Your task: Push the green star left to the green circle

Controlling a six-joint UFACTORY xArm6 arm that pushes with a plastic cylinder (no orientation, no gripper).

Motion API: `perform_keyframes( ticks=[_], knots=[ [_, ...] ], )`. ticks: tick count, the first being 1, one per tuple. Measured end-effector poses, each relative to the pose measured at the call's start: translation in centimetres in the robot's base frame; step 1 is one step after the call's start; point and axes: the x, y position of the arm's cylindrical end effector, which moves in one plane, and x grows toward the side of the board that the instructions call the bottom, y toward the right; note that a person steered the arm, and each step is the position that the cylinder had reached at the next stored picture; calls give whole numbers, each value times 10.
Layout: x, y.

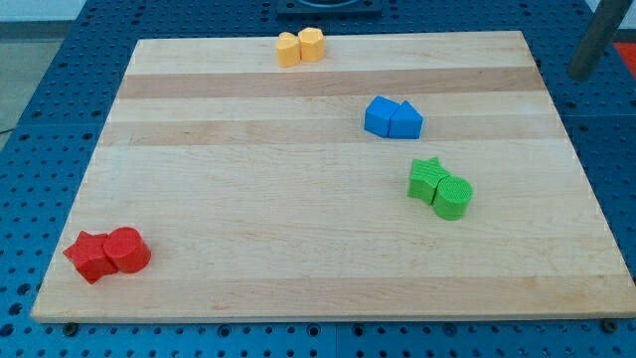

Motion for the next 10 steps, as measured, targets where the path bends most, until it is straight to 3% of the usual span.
perform_keyframes(
  ticks=[3, 5, 6, 9, 10],
  knots=[
    [2, 0],
    [96, -23],
    [126, -67],
    [162, -291],
    [166, -312]
  ],
)
